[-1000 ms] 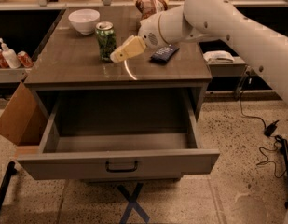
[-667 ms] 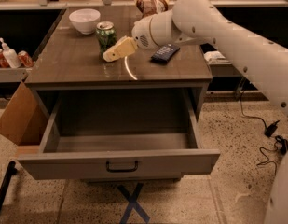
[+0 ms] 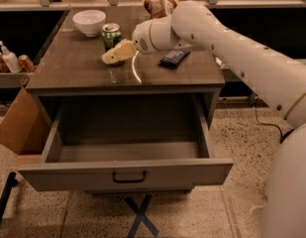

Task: Place green can into top drawer

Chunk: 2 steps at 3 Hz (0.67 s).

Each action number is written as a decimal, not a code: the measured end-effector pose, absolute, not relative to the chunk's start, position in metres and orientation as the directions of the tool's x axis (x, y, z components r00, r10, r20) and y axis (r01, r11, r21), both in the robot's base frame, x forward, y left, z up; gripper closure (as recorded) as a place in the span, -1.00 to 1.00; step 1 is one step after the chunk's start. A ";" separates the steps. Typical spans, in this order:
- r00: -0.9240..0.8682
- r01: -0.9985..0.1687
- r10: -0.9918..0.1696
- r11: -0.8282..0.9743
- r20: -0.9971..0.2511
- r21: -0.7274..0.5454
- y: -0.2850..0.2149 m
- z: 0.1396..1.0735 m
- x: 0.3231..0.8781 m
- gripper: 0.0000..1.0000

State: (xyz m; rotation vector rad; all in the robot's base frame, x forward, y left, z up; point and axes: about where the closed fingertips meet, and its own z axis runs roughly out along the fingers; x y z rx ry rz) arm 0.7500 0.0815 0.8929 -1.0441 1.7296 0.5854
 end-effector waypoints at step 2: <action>-0.118 -0.846 -0.328 0.528 -0.937 -0.079 0.101 0.896 0.766 -0.97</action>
Offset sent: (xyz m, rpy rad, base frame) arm 0.0235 0.0204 0.0088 0.0744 -0.0424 -0.0316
